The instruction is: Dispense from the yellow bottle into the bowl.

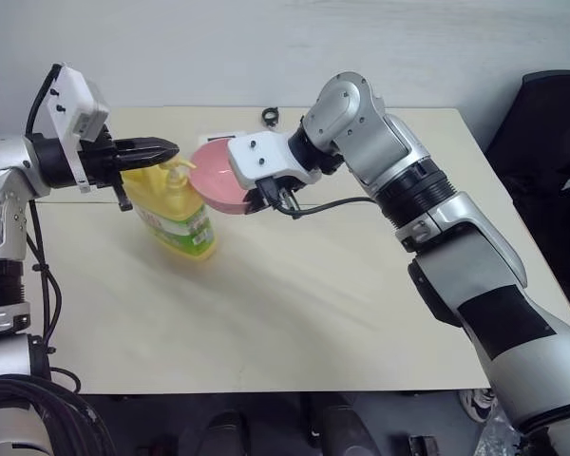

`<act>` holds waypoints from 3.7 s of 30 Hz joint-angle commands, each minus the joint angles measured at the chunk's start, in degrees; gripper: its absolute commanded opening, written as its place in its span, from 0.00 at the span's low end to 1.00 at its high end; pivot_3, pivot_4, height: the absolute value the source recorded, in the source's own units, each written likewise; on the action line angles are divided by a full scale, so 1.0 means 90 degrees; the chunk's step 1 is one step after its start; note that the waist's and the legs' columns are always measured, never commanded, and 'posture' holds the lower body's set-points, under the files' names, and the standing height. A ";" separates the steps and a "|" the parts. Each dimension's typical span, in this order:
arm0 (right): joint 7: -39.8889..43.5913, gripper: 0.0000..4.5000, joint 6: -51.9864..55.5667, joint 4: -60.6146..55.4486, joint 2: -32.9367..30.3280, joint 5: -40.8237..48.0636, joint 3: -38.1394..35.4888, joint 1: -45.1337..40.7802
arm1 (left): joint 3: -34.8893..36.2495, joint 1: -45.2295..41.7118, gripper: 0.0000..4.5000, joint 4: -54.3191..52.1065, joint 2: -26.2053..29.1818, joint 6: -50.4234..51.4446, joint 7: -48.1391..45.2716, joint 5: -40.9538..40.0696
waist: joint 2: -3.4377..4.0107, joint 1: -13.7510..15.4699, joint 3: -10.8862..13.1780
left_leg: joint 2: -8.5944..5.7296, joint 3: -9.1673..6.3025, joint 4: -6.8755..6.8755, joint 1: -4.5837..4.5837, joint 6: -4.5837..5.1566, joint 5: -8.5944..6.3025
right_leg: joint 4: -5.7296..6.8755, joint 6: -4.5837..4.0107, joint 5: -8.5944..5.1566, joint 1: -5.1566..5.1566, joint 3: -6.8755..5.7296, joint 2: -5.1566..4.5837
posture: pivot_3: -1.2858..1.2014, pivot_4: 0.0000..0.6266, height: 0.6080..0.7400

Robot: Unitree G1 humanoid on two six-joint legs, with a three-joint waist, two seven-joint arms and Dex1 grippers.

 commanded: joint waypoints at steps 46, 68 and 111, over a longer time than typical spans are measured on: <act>0.0379 0.00 0.0341 -0.0461 -0.0133 0.0153 -0.0182 -0.0275 | -0.0099 -0.0212 0.01 0.0346 -0.0354 -0.0372 0.0487 0.0532 | -0.0003 0.0074 -0.0001 | -0.0003 -0.0001 -0.0004 -0.0001 0.0000 0.0000 | -0.0002 0.0000 0.0000 0.0000 -0.0004 -0.0004 | 0.52 0.24 1.00; 0.0350 0.00 0.0386 -0.0518 -0.0155 0.0139 -0.0174 -0.0199 | -0.0461 0.0013 0.01 0.0290 -0.0542 -0.0607 0.0494 0.0974 | -0.0002 0.0076 -0.0002 | -0.0004 -0.0001 -0.0004 0.0004 0.0000 0.0000 | -0.0002 0.0000 0.0000 0.0004 -0.0004 -0.0006 | 0.52 0.24 1.00; 0.0379 0.00 0.0664 -0.0830 -0.0034 0.0216 -0.0144 -0.0106 | -0.1177 0.0743 0.01 0.1185 -0.0811 -0.2438 0.0741 0.2411 | 0.0047 0.0090 -0.0040 | -0.0002 0.0001 -0.0031 0.0134 0.0015 -0.0009 | -0.0025 -0.0004 -0.0003 0.0131 -0.0003 -0.0007 | 0.52 0.24 1.00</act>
